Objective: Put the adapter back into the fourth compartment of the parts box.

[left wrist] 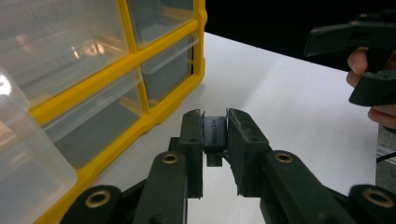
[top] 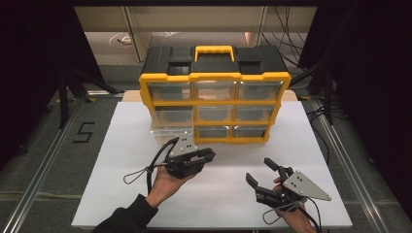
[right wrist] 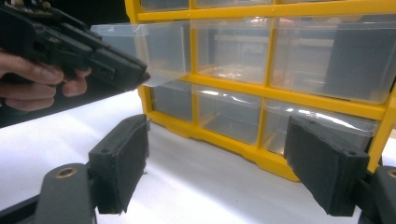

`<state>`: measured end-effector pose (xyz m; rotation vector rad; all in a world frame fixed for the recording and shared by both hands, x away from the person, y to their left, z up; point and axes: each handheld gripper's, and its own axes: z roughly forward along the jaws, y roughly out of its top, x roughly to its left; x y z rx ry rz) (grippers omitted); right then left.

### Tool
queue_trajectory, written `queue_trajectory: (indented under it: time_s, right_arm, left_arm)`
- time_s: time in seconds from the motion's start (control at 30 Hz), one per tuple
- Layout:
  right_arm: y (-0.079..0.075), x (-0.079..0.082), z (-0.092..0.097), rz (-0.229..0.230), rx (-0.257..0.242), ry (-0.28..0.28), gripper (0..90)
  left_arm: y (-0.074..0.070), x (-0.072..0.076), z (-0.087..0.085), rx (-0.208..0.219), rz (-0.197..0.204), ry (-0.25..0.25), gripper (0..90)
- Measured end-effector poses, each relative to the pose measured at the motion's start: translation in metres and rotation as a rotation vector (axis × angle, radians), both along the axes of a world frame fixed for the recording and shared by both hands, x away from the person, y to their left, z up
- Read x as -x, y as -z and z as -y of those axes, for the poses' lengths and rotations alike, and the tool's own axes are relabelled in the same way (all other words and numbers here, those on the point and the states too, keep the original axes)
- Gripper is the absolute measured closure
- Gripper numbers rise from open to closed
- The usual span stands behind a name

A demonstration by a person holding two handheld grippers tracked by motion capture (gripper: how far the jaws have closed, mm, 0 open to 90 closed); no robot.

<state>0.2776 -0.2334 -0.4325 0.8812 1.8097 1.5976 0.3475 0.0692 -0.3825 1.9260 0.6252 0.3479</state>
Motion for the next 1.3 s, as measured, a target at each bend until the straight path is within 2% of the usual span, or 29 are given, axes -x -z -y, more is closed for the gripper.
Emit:
queue_trajectory:
  time_s: [0.2, 0.3, 0.53, 0.93, 1.0, 1.1, 1.3]
  right_arm:
    - [0.0, 0.0, 0.0, -0.001, 0.0, 0.0, 23.2]
    - [0.0, 0.0, 0.0, -0.002, -0.001, 0.0, 23.2]
    - [0.0, 0.0, 0.0, -0.002, 0.0, 0.0, 23.2]
    - [0.0, 0.0, 0.0, -0.004, -0.003, 0.0, 23.2]
    - [0.0, 0.0, 0.0, -0.002, -0.002, 0.0, 23.2]
    - [0.0, 0.0, 0.0, -0.002, -0.001, -0.001, 23.2]
    - [0.0, 0.0, 0.0, -0.004, -0.001, 0.0, 23.2]
  left_arm:
    - [-0.008, 0.0, -0.005, 0.018, 0.011, -0.008, 76.0]
    - [-0.012, 0.0, -0.007, 0.043, 0.002, -0.007, 76.0]
    - [-0.021, 0.0, -0.012, 0.075, 0.012, -0.015, 76.0]
    - [-0.043, -0.002, -0.032, 0.121, 0.06, -0.069, 76.0]
    - [-0.045, -0.003, -0.034, 0.127, 0.058, -0.075, 76.0]
    - [-0.047, -0.004, -0.037, 0.153, 0.034, -0.073, 76.0]
    - [-0.051, -0.005, -0.042, 0.154, 0.047, -0.095, 76.0]
